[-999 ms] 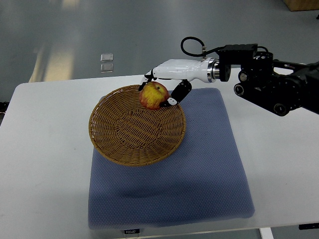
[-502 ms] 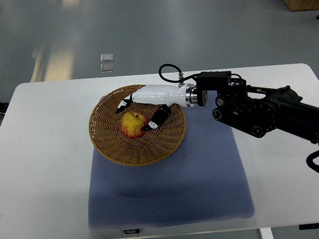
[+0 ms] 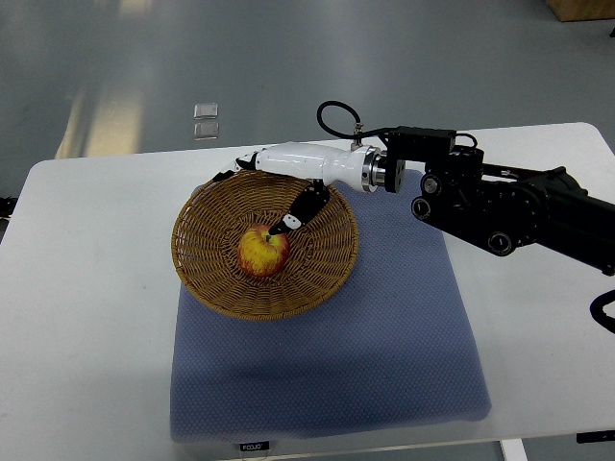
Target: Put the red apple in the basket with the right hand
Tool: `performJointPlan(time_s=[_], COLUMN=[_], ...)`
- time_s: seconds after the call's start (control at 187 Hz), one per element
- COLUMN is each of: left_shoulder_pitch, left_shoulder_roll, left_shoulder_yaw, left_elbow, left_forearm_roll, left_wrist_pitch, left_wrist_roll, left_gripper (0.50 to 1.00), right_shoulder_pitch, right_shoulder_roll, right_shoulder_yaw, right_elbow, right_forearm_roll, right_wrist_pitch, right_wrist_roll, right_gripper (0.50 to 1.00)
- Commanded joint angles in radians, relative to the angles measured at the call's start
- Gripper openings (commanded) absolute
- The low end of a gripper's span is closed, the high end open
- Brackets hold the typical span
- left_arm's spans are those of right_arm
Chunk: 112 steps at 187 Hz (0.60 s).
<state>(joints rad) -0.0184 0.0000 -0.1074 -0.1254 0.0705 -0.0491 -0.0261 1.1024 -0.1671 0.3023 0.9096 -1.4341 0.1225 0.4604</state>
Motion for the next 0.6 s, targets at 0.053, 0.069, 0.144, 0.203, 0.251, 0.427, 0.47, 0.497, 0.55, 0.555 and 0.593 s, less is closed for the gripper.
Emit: performJointPlan(time_s=[0.053,0.069,0.144,0.203,0.251,0.427,0.47,0.497,0.55,0.555,0.593], left_shoulder_pitch=[0.000,0.000,0.000,0.000,0.000,0.000,0.000,0.000,0.000,0.000,0.000], left_shoulder_roll=[0.000,0.000,0.000,0.000,0.000,0.000,0.000,0.000,0.000,0.000,0.000], left_shoulder_yaw=[0.000,0.000,0.000,0.000,0.000,0.000,0.000,0.000,0.000,0.000,0.000], left_elbow=[0.001,0.000,0.000,0.000,0.000,0.000,0.000,0.000,0.000,0.000,0.000], left_forearm_roll=[0.000,0.000,0.000,0.000,0.000,0.000,0.000,0.000,0.000,0.000,0.000], left_wrist_pitch=[0.000,0.000,0.000,0.000,0.000,0.000,0.000,0.000,0.000,0.000,0.000], left_wrist_roll=[0.000,0.000,0.000,0.000,0.000,0.000,0.000,0.000,0.000,0.000,0.000], left_gripper=[1.000,1.000,1.000,1.000,1.000,1.000,1.000,1.000,1.000,1.000,1.000], right_shoulder_pitch=[-0.004,-0.004,-0.009,-0.030,-0.045,-0.110,-0.130,-0.144,-0.162,-0.162,-0.170], right_shoulder_roll=[-0.023,-0.025,-0.031,-0.034,-0.043,-0.063,-0.065,-0.065,-0.061,-0.061,-0.057], right_shoulder_yaw=[0.055,0.061,0.084,0.124,0.139,0.170,0.178,0.181,0.184,0.184,0.184], right_elbow=[-0.001,-0.001,-0.001,-0.008,-0.018,-0.051,-0.057,-0.066,-0.090,-0.090,-0.103], right_forearm_roll=[0.050,0.061,0.106,0.222,0.316,0.607,0.681,0.731,0.805,0.805,0.831], right_wrist_pitch=[0.005,0.005,0.009,0.020,0.028,0.028,0.028,0.026,0.025,0.025,0.020], right_wrist_roll=[0.004,0.006,0.007,0.006,0.004,-0.002,-0.002,-0.002,-0.002,-0.002,-0.002], right_gripper=[0.913,0.913,0.913,0.915,0.915,0.915,0.915,0.915,0.915,0.915,0.915])
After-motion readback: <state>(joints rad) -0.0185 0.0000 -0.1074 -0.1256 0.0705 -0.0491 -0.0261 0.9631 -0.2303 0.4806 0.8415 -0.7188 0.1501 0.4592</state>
